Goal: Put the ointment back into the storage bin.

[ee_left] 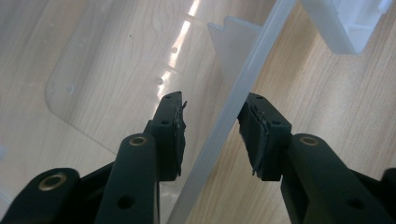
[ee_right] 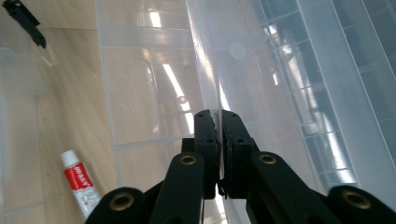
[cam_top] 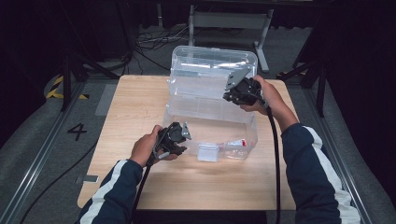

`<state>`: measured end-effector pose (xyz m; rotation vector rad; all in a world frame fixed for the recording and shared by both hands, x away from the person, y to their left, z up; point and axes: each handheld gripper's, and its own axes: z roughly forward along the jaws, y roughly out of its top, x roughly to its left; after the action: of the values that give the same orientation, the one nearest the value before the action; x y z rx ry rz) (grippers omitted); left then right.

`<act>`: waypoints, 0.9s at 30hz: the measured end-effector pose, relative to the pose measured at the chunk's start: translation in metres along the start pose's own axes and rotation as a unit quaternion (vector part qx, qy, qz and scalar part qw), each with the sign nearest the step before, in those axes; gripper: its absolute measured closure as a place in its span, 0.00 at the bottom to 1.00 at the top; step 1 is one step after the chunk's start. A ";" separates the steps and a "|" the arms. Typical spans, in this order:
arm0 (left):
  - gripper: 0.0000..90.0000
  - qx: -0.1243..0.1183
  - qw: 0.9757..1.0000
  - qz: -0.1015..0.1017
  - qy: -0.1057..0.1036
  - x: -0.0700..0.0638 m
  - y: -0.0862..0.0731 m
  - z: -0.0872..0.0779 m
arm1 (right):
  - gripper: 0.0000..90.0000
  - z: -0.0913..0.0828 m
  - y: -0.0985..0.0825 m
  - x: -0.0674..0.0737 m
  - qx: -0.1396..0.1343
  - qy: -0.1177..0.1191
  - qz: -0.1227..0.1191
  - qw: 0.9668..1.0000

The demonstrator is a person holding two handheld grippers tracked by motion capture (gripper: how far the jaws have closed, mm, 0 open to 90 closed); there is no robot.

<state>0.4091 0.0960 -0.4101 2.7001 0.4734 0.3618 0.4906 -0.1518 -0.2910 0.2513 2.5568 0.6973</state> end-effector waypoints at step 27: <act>0.65 -0.003 1.000 -0.015 0.018 -0.013 0.000 -0.002 | 0.94 -0.007 -0.004 0.025 -0.016 -0.018 -0.009 1.000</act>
<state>0.3966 0.0915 -0.4110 2.6809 0.5215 0.4021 0.4656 -0.1507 -0.2975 0.2291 2.5083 0.7206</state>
